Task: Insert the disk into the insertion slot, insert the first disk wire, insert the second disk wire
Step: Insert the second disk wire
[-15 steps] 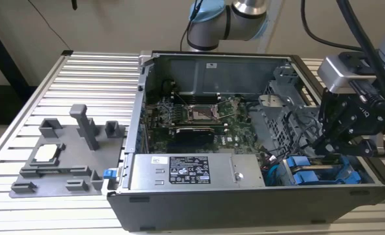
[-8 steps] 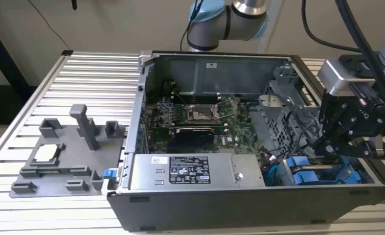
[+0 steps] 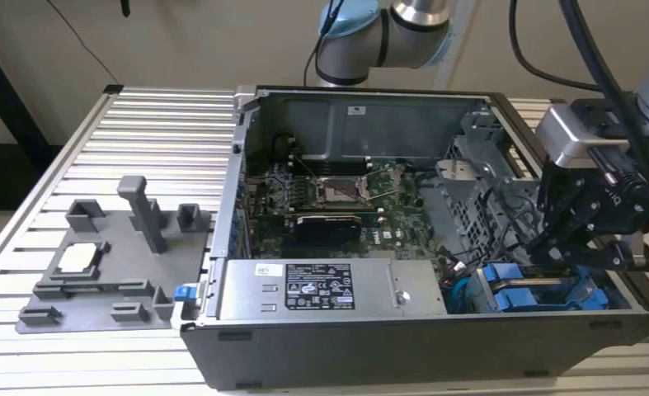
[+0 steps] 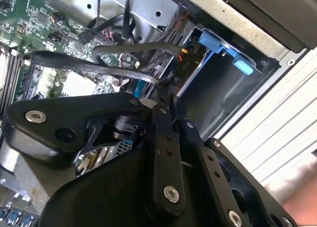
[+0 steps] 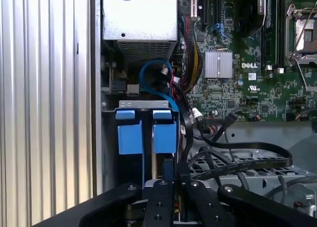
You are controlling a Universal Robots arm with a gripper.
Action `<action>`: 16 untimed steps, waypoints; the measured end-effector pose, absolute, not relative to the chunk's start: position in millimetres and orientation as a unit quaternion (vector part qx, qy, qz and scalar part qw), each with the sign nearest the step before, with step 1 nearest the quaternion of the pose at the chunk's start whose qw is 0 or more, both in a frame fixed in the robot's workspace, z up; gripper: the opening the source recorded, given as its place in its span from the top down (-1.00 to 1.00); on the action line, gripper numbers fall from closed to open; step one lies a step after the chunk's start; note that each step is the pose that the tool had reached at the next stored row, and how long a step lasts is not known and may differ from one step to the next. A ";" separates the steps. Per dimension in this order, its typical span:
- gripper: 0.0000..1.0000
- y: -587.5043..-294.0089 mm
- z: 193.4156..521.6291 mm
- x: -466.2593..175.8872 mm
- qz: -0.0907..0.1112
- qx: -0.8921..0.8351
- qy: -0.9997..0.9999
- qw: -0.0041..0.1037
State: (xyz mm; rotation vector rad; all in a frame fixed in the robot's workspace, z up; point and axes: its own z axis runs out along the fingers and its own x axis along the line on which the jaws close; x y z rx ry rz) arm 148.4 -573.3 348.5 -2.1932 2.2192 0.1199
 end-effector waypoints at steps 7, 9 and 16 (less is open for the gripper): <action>0.69 -573.3 344.0 148.8 0.038 -0.702 0.711 0.010; 0.69 -573.4 343.4 148.8 0.039 -0.702 0.711 0.010; 0.69 -573.5 341.1 151.4 0.040 -0.702 0.711 0.012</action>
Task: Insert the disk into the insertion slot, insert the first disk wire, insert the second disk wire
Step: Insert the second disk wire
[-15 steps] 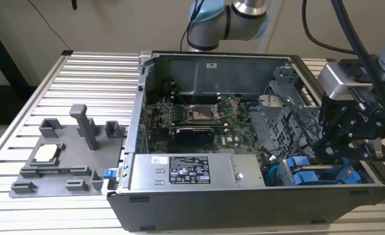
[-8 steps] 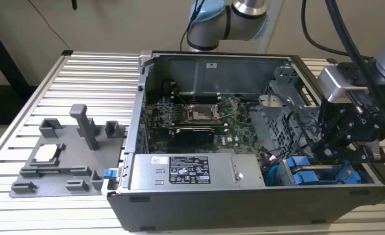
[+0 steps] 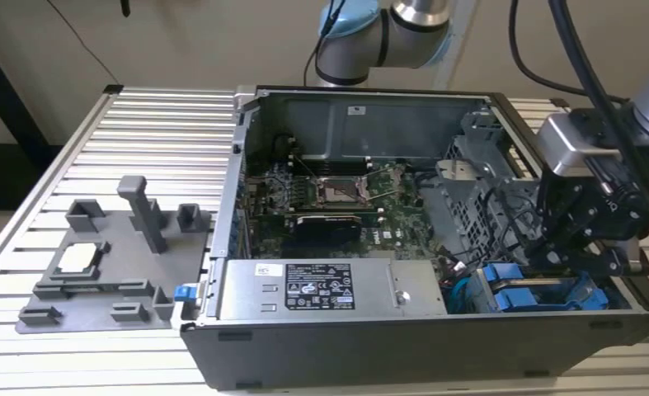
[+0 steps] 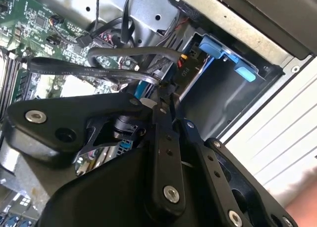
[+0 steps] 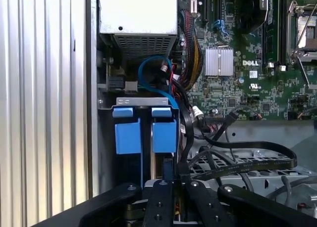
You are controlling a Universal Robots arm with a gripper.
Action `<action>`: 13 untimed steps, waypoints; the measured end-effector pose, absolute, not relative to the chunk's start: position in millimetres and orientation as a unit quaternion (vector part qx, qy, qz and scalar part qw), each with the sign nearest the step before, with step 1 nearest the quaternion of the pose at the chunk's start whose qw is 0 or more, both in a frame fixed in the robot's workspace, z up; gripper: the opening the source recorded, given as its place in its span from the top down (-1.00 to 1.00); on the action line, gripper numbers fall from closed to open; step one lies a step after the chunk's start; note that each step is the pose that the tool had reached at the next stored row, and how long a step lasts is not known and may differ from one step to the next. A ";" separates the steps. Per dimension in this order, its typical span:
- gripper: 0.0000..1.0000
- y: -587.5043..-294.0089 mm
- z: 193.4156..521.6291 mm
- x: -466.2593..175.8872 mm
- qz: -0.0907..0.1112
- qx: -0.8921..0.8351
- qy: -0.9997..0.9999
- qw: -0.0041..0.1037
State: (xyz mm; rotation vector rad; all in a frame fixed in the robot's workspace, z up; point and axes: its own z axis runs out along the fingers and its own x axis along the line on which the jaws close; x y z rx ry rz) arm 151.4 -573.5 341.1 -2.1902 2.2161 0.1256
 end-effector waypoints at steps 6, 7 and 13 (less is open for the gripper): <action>0.69 -573.7 337.1 152.5 0.040 -0.702 0.711 0.011; 0.69 -573.6 336.4 152.6 0.040 -0.702 0.711 0.011; 0.53 -573.7 335.8 152.7 0.041 -0.702 0.711 0.011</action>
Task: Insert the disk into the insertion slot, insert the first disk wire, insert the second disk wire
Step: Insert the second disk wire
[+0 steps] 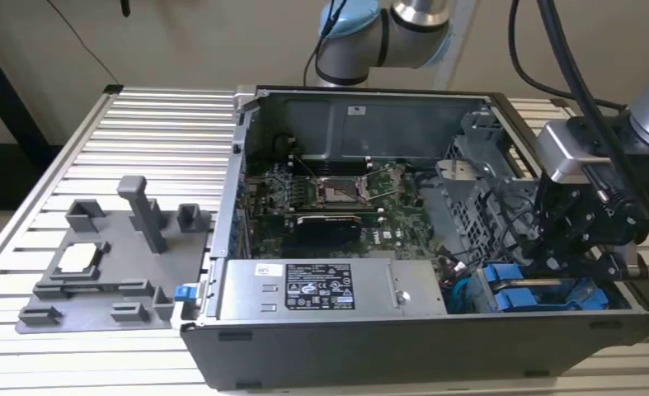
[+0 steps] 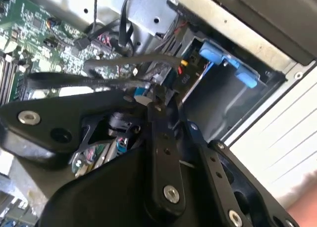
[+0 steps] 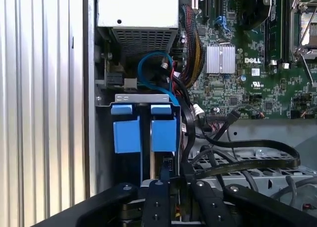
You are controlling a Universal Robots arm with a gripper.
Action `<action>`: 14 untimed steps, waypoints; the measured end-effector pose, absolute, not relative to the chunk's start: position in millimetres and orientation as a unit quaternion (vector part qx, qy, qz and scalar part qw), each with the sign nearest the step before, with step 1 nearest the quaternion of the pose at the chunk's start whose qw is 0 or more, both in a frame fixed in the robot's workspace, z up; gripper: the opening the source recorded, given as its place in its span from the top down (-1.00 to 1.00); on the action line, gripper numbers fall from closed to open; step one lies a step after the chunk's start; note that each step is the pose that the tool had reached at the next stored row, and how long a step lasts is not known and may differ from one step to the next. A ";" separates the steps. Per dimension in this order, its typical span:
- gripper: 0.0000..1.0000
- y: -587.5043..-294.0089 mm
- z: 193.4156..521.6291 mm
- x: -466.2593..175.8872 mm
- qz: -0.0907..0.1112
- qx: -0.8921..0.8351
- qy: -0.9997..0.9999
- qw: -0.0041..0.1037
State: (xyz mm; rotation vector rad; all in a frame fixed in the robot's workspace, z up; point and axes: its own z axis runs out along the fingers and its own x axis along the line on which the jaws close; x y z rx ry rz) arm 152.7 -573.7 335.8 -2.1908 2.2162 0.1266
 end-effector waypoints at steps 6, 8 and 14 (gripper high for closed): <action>0.53 -573.7 341.0 152.6 0.042 -0.702 0.711 0.010; 0.53 -573.7 341.1 152.6 0.042 -0.702 0.711 0.010; 0.58 -573.7 342.0 152.6 0.042 -0.701 0.712 0.009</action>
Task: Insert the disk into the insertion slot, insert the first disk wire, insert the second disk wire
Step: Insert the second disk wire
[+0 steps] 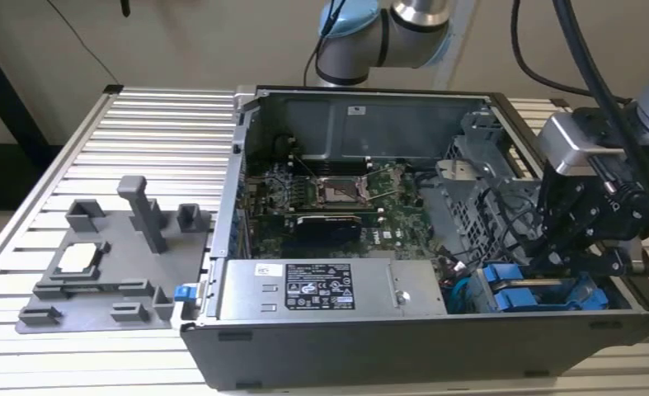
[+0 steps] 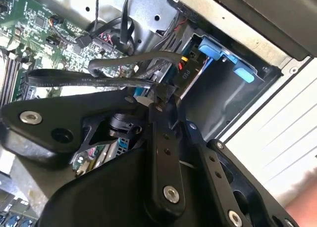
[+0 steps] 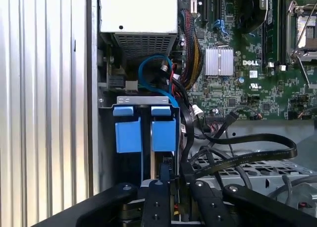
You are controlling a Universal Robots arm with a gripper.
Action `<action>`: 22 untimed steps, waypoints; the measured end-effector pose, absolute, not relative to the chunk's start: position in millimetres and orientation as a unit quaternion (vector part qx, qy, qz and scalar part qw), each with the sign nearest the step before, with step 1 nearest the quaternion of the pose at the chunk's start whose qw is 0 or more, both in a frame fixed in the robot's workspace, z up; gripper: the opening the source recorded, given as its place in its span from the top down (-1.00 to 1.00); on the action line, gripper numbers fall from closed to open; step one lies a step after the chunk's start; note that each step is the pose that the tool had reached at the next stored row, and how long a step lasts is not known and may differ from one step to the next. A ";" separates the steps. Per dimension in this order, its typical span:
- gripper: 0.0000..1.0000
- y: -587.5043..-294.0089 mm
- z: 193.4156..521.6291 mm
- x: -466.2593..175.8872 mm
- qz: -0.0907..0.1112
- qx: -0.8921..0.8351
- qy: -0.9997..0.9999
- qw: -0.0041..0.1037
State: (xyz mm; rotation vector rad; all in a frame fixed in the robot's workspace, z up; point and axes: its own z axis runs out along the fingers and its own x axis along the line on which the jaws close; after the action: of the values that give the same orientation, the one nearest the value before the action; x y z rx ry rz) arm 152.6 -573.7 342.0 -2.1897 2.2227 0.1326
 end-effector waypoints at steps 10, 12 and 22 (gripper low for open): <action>0.69 -574.8 348.5 145.8 0.042 -0.697 0.716 0.010; 0.69 -575.1 348.8 143.1 0.041 -0.697 0.716 0.011; 0.69 -575.2 346.5 131.9 0.003 -0.698 0.715 0.044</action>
State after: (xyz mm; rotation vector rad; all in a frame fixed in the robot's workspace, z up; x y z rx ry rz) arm 131.9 -575.2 346.5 -2.1331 2.1862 0.0100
